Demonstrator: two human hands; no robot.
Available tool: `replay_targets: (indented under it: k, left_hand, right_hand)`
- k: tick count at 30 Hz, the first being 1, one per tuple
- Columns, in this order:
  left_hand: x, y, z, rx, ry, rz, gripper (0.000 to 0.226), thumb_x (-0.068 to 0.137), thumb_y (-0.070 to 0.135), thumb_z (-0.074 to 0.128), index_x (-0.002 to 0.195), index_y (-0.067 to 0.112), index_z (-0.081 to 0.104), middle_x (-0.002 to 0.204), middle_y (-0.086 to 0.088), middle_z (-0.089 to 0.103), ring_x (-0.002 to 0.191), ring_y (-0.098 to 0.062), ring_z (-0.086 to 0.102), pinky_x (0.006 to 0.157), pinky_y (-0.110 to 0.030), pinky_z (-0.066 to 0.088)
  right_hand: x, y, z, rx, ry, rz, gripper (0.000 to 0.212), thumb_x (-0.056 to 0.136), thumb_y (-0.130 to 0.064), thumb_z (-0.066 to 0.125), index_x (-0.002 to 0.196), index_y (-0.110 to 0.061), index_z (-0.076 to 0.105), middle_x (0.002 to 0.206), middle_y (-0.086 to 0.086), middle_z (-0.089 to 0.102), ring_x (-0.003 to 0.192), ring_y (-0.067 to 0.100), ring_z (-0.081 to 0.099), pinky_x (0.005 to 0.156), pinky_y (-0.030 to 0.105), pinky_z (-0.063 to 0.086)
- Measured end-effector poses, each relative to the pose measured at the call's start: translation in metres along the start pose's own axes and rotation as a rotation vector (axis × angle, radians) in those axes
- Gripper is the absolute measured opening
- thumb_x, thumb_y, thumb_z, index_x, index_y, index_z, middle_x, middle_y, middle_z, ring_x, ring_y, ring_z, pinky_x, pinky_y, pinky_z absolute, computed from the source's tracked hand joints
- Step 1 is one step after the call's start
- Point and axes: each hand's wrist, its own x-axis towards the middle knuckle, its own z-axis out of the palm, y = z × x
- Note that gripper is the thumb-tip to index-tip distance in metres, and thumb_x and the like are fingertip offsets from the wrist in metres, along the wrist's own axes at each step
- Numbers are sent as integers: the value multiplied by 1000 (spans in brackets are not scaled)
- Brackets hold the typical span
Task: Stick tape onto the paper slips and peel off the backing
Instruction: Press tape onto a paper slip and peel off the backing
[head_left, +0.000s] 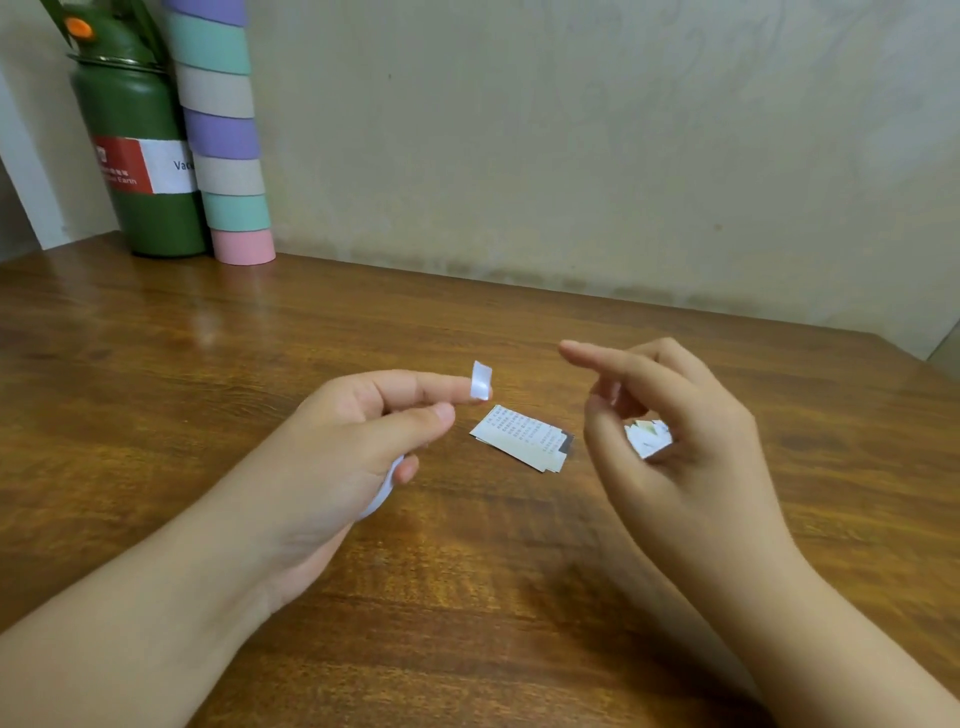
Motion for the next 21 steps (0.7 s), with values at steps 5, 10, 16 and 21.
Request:
replay_targets:
  k: [5, 10, 16, 21]
  left_hand:
    - [-2, -1, 8, 86, -45, 3, 28, 88, 15, 56, 93, 34, 75, 73, 22, 61, 73, -16, 39, 73, -26, 35]
    - [-4, -2, 13, 155, -99, 63, 31, 88, 8, 56, 91, 32, 76, 83, 16, 58, 59, 5, 47, 62, -8, 37]
    - [-8, -4, 21, 323, -152, 121, 27, 89, 21, 61, 106, 40, 69, 91, 23, 52, 75, 1, 47, 72, -2, 33]
    - [-4, 8, 33, 502, -172, 163, 44, 87, 12, 59, 118, 45, 56, 92, 28, 44, 79, 1, 46, 71, -4, 36]
  right_hand:
    - [-1, -7, 7, 13, -49, -41, 16, 83, -25, 57, 92, -21, 69, 79, -12, 52, 76, 1, 52, 70, 9, 40]
    - [-4, -2, 12, -45, -56, -7, 10, 81, -26, 62, 81, -20, 70, 75, -12, 52, 69, -2, 46, 64, 8, 37]
    - [-6, 1, 11, -95, -2, 3, 11, 80, -30, 60, 77, -22, 67, 71, -15, 48, 66, -1, 45, 58, 13, 38]
    - [-5, 0, 9, -72, 78, 63, 8, 77, -27, 64, 73, -21, 66, 66, -13, 53, 64, 1, 47, 57, 10, 37]
